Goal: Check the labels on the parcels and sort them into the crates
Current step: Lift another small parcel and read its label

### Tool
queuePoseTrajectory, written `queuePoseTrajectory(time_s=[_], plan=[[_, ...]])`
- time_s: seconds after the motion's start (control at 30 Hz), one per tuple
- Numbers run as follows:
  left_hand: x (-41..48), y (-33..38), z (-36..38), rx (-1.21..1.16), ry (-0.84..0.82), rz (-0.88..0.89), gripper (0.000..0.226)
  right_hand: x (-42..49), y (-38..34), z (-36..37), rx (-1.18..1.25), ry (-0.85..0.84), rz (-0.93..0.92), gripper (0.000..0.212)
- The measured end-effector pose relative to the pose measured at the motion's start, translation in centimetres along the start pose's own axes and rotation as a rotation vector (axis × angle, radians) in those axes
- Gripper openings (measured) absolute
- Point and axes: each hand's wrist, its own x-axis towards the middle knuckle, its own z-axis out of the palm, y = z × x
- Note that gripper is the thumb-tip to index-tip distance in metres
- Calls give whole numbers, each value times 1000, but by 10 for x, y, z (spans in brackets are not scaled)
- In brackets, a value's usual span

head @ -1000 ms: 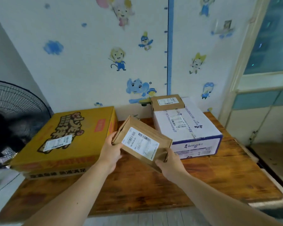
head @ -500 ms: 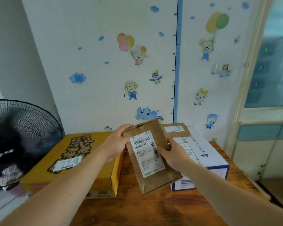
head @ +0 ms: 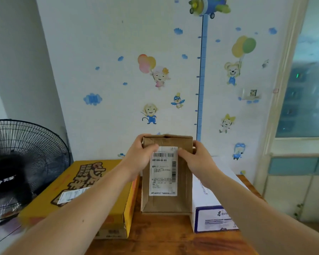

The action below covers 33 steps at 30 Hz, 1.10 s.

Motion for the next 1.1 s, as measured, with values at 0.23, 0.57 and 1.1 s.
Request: queuePoseTrajectory(time_s=[0.23, 0.57, 1.1], plan=[[-2, 14, 5, 3, 55, 81, 15, 6, -23, -1, 70, 68, -105, 34], [1, 13, 10, 103, 139, 119, 15, 3, -24, 5, 71, 113, -126, 24], [-1, 10, 14, 74, 62, 68, 15, 3, -17, -6, 67, 102, -89, 27]])
